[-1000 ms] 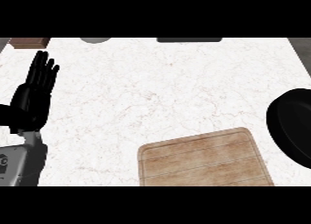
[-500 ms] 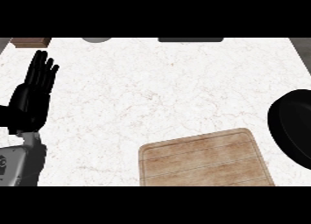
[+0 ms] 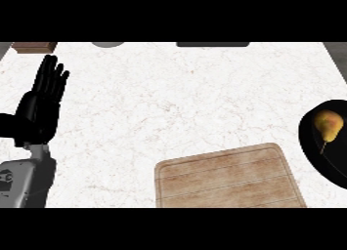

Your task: Pick the pear from the cutting board and place it in the pot

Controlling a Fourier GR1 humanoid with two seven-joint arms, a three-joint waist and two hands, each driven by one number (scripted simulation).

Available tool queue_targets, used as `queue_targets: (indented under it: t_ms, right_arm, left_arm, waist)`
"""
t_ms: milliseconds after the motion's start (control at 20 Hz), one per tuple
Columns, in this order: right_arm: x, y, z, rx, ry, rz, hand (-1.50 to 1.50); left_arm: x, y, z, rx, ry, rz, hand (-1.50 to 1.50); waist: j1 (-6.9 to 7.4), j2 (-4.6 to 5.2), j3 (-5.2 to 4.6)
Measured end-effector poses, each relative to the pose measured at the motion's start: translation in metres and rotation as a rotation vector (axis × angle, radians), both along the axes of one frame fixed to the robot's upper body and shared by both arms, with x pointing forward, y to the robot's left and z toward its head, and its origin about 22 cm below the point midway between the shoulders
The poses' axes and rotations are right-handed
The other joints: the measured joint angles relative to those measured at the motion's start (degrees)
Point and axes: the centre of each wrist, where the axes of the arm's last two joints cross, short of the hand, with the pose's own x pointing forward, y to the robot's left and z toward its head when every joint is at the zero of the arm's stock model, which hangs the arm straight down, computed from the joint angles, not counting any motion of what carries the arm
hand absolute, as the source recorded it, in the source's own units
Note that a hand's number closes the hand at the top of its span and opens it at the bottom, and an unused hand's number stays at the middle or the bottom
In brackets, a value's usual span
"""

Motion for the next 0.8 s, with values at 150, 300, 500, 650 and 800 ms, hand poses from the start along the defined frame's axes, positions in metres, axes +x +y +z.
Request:
queue_targets:
  t_ms: [150, 300, 500, 650, 800]
  right_arm:
    - [0.006, -0.001, 0.008, -0.005, -0.095, 0.037, -1.50]
    - [0.007, 0.006, 0.011, 0.032, -0.223, 0.042, -1.50]
    - [0.001, 0.004, 0.022, 0.109, -0.368, -0.007, -1.50]
    - [-0.011, 0.000, 0.030, 0.164, -0.470, -0.048, -1.50]
    - [-0.030, -0.010, 0.031, 0.191, -0.559, -0.075, -1.50]
  left_arm:
    - [0.000, -0.006, -0.002, 0.001, -0.001, -0.001, 0.00]
    - [-0.002, -0.005, -0.002, 0.002, -0.002, -0.004, 0.00]
    - [0.001, 0.001, 0.005, 0.010, -0.002, 0.004, 0.00]
    - [-0.001, -0.002, 0.006, 0.005, 0.003, 0.005, 0.00]
    - [-0.004, 0.001, 0.005, 0.004, 0.001, 0.009, 0.00]
  waist:
    - [0.07, -0.02, 0.01]
    - [0.02, -0.08, -0.02]
    - [-0.19, -0.12, -0.02]
    - [-0.30, -0.19, -0.03]
    - [-0.41, -0.19, -0.02]
